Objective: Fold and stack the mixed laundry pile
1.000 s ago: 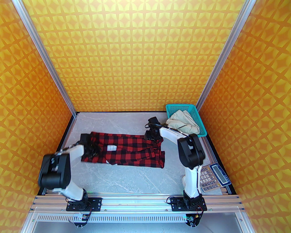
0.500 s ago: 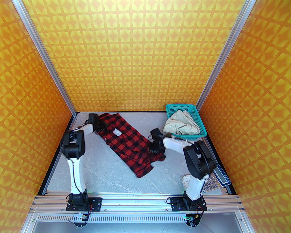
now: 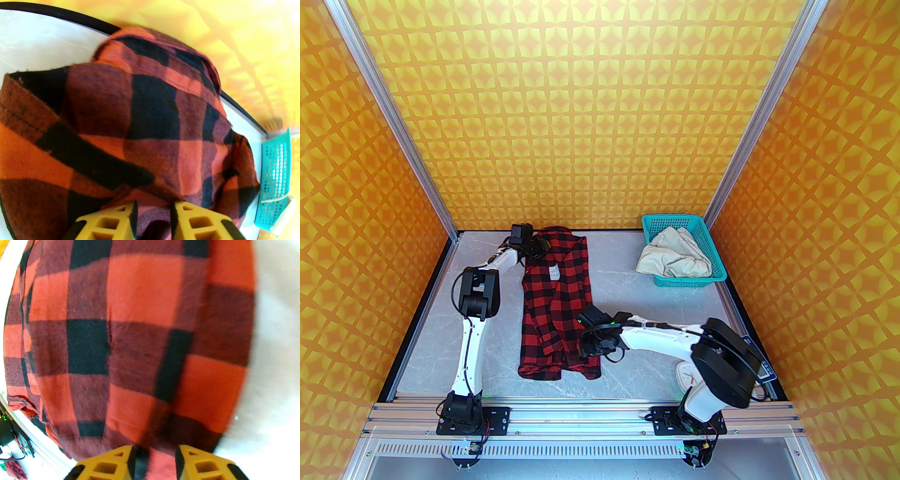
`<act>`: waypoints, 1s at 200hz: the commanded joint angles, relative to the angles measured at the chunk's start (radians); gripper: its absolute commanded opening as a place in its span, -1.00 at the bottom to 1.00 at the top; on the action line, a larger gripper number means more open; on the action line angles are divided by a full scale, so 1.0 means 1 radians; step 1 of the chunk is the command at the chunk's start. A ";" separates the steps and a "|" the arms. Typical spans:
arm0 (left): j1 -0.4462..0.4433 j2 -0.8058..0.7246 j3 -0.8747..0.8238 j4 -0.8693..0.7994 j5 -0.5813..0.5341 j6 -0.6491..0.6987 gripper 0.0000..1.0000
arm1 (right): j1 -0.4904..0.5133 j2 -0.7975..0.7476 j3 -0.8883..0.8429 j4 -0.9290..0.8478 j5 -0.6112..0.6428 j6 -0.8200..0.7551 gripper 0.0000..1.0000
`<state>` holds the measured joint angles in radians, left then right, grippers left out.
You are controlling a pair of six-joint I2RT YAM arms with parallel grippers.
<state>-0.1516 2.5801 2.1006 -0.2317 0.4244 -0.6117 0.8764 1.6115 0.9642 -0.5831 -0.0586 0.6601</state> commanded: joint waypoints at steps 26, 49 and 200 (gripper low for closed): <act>-0.037 0.059 0.038 -0.064 0.075 0.049 -0.38 | -0.030 0.111 0.107 -0.077 0.022 -0.161 -0.32; -0.048 0.063 0.034 -0.066 0.076 0.054 -0.38 | -0.014 0.190 0.131 -0.077 -0.022 -0.157 -0.36; -0.047 -0.379 -0.092 -0.293 0.067 0.276 -0.01 | -0.128 -0.263 -0.049 -0.076 -0.276 -0.026 0.20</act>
<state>-0.1909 2.4298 2.1353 -0.5144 0.4923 -0.4061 0.8154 1.3617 1.0050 -0.7254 -0.1417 0.5964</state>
